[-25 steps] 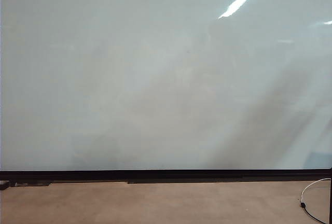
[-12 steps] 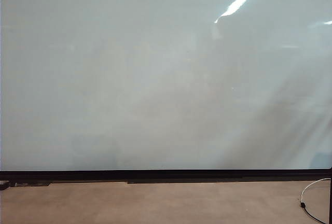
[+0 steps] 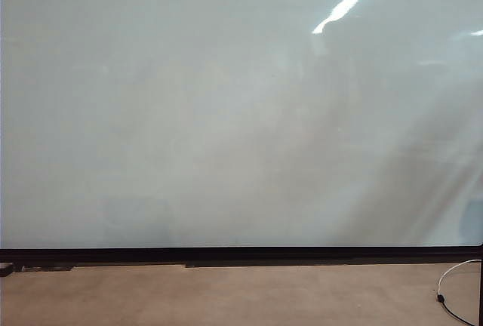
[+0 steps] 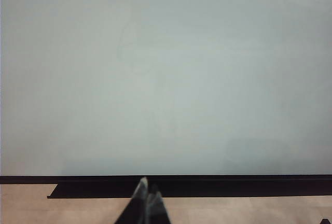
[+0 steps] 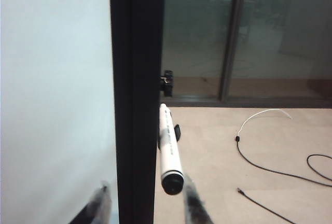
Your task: Pick up the pen on the shelf to the right of the whiteboard and draw a rectangle.
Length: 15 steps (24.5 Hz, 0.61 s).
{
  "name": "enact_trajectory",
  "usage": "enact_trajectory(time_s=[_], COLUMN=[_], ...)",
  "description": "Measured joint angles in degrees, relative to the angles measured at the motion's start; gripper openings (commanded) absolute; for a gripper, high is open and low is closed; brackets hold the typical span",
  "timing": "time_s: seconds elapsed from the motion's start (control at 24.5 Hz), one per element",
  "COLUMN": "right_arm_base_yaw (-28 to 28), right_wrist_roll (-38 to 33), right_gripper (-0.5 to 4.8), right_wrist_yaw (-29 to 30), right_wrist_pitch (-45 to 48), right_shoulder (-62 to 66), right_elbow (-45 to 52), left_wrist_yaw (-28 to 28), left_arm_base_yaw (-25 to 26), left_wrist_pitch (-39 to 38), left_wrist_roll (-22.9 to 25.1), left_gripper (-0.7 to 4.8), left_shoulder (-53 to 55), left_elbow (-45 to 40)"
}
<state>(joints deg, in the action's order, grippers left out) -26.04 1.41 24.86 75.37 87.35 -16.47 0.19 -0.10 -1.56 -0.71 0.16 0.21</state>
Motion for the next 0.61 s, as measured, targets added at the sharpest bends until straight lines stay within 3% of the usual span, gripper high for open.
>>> enact_trajectory(time_s=[0.37, 0.61], right_arm_base_yaw=[-2.80, -2.75], right_wrist_roll=[-0.79, -1.14], right_gripper=[1.80, 1.81], right_wrist_yaw=[6.12, 7.17], right_wrist_pitch=[-1.31, -1.51], right_shoulder=[2.56, 5.55], right_elbow=[-2.75, -4.52], left_wrist_yaw=[0.00, 0.00], left_arm_base_yaw=[0.00, 0.00], left_wrist_pitch=[0.00, 0.02], left_wrist_roll=[0.00, 0.02], left_gripper=[-0.04, -0.05], left_shoulder=[0.00, -0.02], left_elbow=[0.00, 0.00])
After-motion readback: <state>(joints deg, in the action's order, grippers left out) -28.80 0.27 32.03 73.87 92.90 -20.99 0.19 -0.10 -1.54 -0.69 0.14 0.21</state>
